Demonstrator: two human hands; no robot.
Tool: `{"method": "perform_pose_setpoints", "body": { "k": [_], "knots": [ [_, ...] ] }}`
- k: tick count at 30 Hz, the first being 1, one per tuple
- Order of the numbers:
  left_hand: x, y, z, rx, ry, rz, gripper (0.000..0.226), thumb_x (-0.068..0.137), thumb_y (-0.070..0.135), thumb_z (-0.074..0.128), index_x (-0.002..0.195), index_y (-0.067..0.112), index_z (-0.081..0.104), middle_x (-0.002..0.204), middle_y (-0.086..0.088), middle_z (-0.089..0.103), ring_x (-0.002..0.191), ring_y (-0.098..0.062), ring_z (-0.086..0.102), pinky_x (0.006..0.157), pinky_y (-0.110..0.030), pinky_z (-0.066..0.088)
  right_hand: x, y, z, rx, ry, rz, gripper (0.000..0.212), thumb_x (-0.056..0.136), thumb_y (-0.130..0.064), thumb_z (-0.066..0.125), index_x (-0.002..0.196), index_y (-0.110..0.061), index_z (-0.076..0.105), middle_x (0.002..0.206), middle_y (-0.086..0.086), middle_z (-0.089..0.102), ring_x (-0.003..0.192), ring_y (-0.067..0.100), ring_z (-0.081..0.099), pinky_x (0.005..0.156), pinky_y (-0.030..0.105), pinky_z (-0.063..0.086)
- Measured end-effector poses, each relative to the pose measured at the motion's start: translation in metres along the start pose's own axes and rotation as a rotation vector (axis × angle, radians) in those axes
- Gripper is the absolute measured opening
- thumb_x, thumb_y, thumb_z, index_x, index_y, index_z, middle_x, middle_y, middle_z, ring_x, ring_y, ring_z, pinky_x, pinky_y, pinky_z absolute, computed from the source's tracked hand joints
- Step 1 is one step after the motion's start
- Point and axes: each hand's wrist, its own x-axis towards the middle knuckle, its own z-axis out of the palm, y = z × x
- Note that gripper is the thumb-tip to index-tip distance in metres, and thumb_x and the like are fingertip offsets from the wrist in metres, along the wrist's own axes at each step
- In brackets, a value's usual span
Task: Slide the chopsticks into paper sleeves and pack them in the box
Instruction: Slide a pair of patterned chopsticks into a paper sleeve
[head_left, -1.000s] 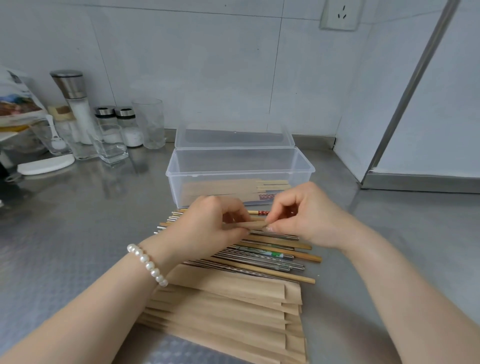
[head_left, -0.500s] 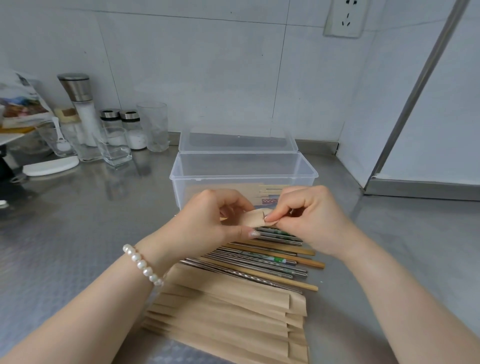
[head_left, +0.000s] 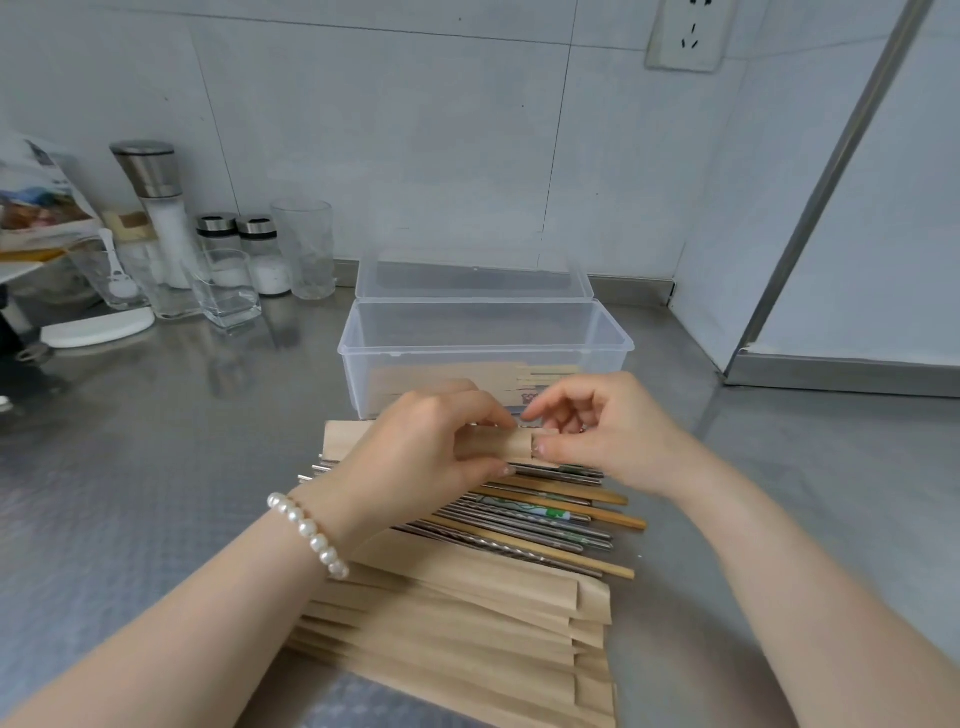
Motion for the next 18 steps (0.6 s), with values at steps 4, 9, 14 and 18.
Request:
{"method": "perform_pose_setpoints", "body": {
  "k": [4,9,14,18],
  "knots": [
    [0.001,-0.002,0.0,0.002,-0.007,-0.027,0.029,0.066,0.029,0.077,0.093,0.024,0.068,0.08,0.017,0.054,0.075,-0.009,0.055,0.069,-0.028,0.047,0.001,0.002,-0.009,0.002,-0.001,0.048,0.017,0.075,0.0,0.071,0.082,-0.016,0.068,0.065,-0.005,0.06,0.056,-0.001,0.053,0.053,0.011,0.043],
    [0.002,-0.01,-0.003,0.032,0.037,-0.13,0.025,0.07,0.021,0.077,0.092,0.022,0.067,0.079,0.015,0.054,0.077,-0.011,0.053,0.072,-0.026,0.043,0.009,0.03,-0.027,-0.26,0.209,0.139,0.02,0.08,-0.009,0.07,0.071,-0.026,0.068,0.061,0.001,0.059,0.053,0.004,0.047,0.056,0.016,0.039],
    [0.001,-0.015,0.001,0.04,-0.014,-0.182,0.025,0.071,0.023,0.076,0.094,0.023,0.066,0.087,0.009,0.061,0.082,-0.012,0.055,0.077,-0.03,0.047,0.014,0.052,-0.024,-0.47,0.209,0.258,0.01,0.082,-0.018,0.068,0.089,-0.02,0.075,0.082,-0.008,0.063,0.081,0.01,0.057,0.079,0.026,0.043],
    [0.001,-0.015,0.001,0.039,-0.017,-0.198,0.026,0.07,0.024,0.076,0.095,0.023,0.067,0.089,0.008,0.062,0.084,-0.013,0.056,0.078,-0.029,0.047,0.017,0.056,-0.019,-0.515,0.198,0.268,0.015,0.084,-0.021,0.066,0.096,-0.022,0.074,0.084,-0.011,0.059,0.084,0.011,0.055,0.078,0.026,0.041]
  ]
}}
